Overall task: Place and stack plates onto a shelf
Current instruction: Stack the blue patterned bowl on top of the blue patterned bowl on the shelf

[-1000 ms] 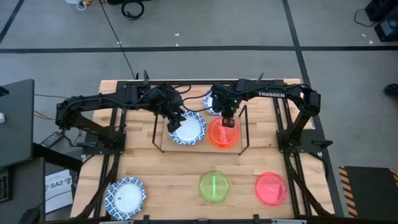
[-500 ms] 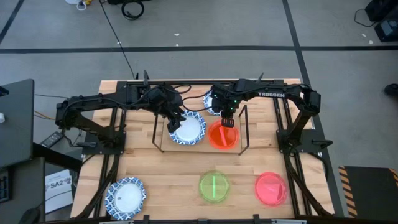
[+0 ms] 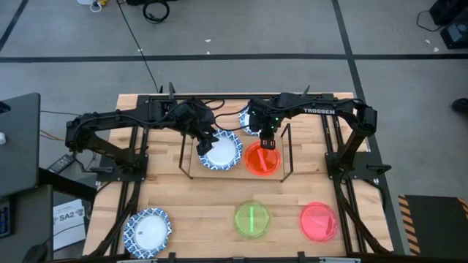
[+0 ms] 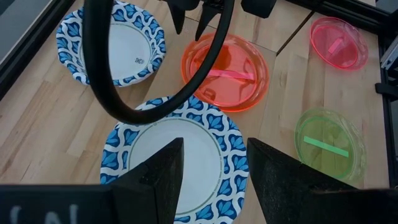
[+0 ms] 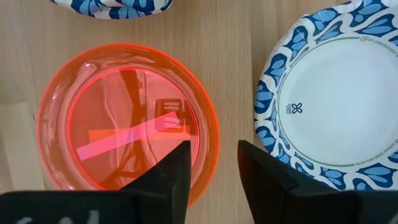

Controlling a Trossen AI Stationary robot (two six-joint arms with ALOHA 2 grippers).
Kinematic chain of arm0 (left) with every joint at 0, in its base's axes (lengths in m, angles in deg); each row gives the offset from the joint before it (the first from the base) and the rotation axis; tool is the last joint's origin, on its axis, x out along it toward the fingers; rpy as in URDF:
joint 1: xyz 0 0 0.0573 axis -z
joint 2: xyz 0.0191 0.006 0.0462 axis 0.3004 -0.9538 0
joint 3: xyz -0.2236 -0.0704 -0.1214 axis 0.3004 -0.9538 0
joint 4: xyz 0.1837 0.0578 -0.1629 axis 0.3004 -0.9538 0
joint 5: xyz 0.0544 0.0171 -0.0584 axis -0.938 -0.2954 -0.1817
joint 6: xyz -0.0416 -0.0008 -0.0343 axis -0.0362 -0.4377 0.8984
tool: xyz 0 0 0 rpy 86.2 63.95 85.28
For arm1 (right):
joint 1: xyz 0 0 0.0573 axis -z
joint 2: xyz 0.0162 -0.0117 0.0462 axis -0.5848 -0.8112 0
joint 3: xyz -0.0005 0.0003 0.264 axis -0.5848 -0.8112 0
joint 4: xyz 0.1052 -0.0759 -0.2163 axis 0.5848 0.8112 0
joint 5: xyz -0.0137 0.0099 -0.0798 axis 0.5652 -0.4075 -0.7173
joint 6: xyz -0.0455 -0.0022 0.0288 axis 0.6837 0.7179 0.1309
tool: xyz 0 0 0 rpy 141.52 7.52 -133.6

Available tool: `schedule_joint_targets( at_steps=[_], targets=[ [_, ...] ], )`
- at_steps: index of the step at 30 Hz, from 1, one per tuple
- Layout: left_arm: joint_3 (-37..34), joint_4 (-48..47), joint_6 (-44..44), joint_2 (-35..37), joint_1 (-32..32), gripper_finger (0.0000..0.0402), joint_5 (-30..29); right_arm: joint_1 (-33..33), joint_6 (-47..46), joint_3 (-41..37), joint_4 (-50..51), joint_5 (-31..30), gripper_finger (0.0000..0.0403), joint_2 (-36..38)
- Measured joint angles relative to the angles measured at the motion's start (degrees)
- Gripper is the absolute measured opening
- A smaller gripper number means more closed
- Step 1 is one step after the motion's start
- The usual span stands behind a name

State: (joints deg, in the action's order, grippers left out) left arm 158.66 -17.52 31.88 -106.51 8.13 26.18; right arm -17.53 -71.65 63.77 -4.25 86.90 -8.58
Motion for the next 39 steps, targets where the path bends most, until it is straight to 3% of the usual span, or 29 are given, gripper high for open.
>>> schedule_joint_targets(
  at_steps=[6,12,19,39],
  targets=[
    [0.00,0.00,0.03,0.00,0.00,0.0183,0.01,-0.02,0.00,0.00,-0.08,-1.12,0.0159,0.01],
    [0.00,0.00,0.02,0.00,0.00,0.0183,0.01,0.27,0.04,0.02,-0.15,-6.59,0.0159,0.02],
    [0.00,0.00,0.02,0.00,0.00,0.0183,0.01,2.85,-0.83,0.02,-0.46,-7.63,0.0159,0.02],
    [0.00,0.00,0.00,0.00,0.00,0.0183,0.01,22.11,-6.01,0.04,-9.74,-5.73,0.0158,0.02]
  ],
)
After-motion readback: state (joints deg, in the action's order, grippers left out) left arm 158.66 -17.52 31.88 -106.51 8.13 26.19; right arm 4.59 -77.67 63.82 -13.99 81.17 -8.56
